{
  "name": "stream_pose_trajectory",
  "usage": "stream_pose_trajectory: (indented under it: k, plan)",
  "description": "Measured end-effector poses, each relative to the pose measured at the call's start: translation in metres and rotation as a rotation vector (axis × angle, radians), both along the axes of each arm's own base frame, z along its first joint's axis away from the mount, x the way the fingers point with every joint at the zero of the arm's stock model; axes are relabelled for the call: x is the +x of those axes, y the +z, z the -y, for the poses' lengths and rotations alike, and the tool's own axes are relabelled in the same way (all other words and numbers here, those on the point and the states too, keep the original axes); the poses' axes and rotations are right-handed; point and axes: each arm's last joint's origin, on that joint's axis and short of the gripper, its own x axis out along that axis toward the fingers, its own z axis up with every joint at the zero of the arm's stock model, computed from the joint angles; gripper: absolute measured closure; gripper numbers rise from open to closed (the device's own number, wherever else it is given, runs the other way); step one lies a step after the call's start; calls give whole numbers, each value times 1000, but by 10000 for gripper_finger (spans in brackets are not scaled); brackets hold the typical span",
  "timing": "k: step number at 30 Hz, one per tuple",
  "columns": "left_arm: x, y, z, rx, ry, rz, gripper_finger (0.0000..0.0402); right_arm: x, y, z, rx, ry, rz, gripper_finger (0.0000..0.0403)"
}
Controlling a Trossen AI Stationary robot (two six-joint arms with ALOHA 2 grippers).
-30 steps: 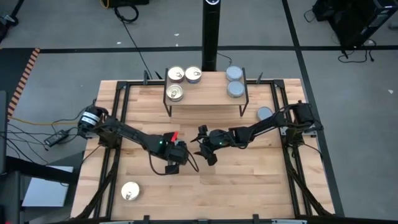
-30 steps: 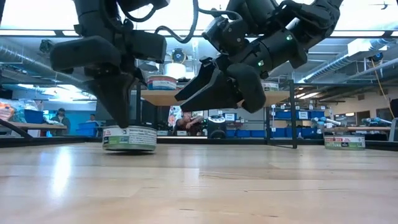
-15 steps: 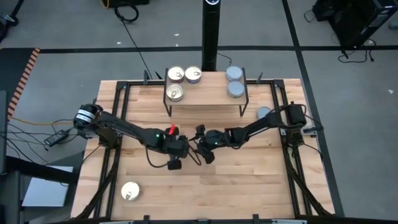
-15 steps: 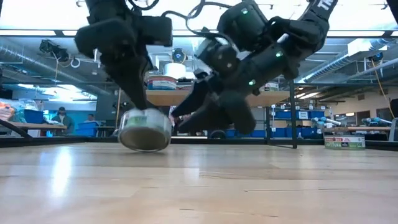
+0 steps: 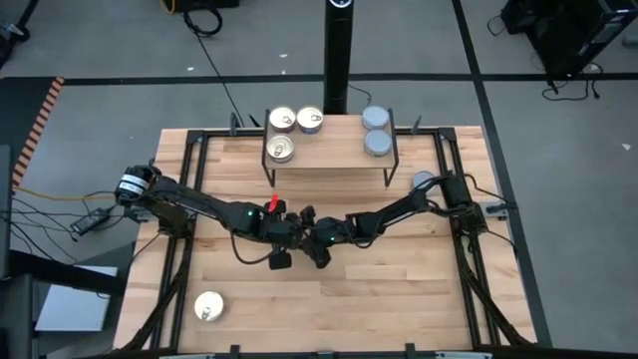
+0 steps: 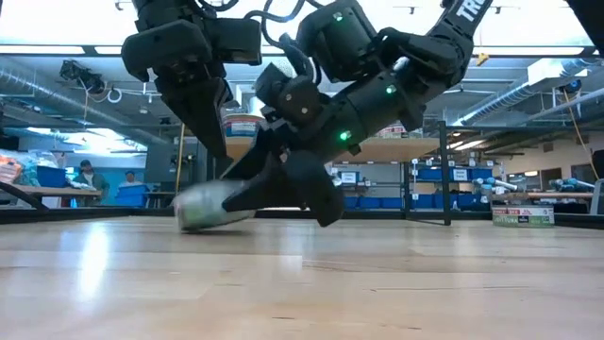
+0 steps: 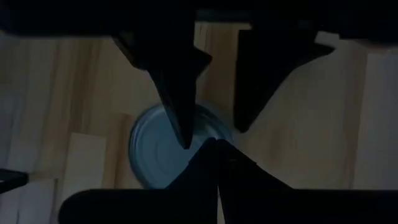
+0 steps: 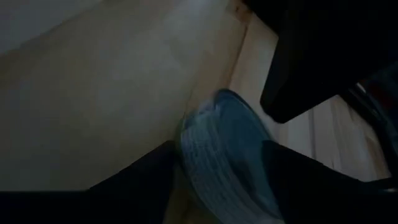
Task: Stack canned seafood by type on shelf
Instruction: Put the bottom green tuna can on the shelf, then put the left green tuna can on the shelf
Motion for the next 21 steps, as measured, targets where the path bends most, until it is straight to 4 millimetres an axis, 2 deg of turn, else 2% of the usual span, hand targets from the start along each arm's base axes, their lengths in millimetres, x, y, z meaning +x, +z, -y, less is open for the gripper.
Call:
stream_pose_trajectory:
  k: [7, 10, 13, 16, 21]
  plan:
    - [1, 0, 0, -1, 0, 7, 401, 1, -3, 0, -3, -3, -18, 294]
    - [-1, 0, 0, 11, 3, -9, 401, 0, -3, 0, -10, -6, -32, 335]
    - [-5, -2, -2, 35, 14, -48, 401, -1, -3, 2, -41, -38, -56, 343]
    - [-9, -12, -1, -9, 18, -70, 397, -3, -1, 3, -65, -68, -73, 330]
    - [-4, -26, 2, -42, 5, -57, 350, -4, 3, 3, -73, -83, -69, 293]
